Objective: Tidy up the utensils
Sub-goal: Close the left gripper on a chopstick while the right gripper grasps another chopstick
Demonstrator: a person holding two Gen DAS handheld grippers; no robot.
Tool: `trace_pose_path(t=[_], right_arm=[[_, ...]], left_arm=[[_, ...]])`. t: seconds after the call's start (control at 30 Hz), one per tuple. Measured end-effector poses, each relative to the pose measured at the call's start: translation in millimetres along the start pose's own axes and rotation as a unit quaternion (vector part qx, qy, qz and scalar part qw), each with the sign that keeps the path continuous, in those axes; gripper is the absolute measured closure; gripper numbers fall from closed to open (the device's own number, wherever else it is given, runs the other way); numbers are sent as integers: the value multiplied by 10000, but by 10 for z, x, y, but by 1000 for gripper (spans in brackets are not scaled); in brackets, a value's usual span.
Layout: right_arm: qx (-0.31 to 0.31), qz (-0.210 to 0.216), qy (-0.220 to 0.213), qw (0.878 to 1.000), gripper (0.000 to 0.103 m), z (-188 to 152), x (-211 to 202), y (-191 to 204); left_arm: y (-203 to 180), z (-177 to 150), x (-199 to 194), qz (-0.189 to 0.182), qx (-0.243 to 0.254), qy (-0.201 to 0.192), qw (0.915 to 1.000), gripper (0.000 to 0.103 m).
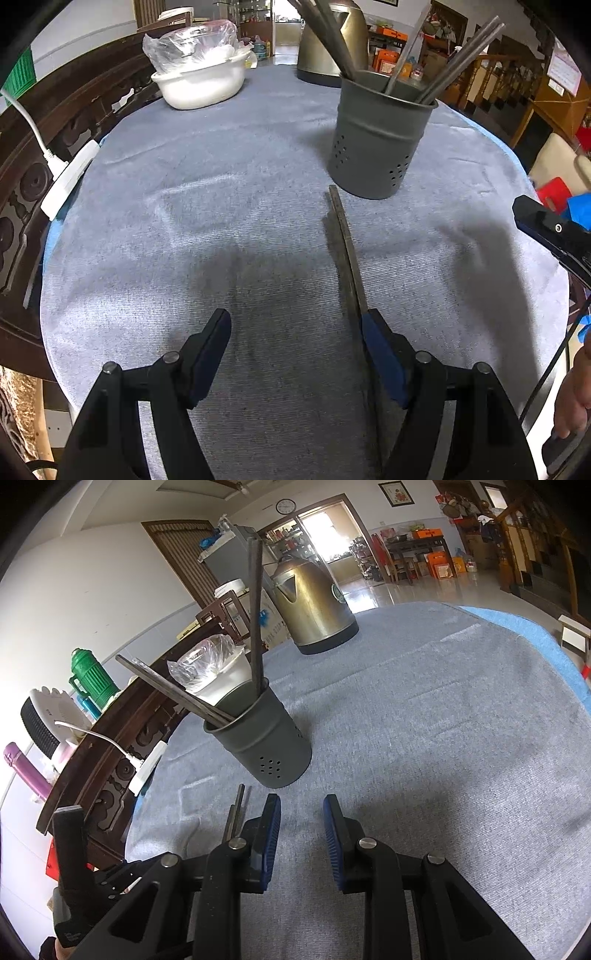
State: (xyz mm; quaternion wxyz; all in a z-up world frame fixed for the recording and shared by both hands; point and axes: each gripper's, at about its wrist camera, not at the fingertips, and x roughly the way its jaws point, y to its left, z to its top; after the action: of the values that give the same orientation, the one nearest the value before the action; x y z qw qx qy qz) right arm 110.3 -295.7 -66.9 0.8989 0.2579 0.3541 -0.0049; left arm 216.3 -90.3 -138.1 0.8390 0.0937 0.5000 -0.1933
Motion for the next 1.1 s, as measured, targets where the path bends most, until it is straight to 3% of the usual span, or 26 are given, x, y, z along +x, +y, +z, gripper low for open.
trace_pose_path(t=[0.5, 0.6, 0.7, 0.83, 1.1], right_arm=[[-59, -7, 49, 10000, 76, -6, 35, 34], [-32, -3, 73, 10000, 76, -12, 50, 29], [-55, -5, 83, 9999, 76, -7, 54, 37], [-104, -1, 71, 9999, 76, 2, 47, 52], [-95, 29, 162, 9998, 76, -24, 93, 42]], left_arm=[[83, -25, 83, 106, -107, 137, 9998, 29], [80, -27, 75, -8, -152, 124, 9998, 29], [42, -29, 69, 126, -36, 99, 9999, 29], [55, -13, 21, -44, -164, 70, 9998, 29], [-24, 6, 80, 16, -21, 115, 9999, 29]])
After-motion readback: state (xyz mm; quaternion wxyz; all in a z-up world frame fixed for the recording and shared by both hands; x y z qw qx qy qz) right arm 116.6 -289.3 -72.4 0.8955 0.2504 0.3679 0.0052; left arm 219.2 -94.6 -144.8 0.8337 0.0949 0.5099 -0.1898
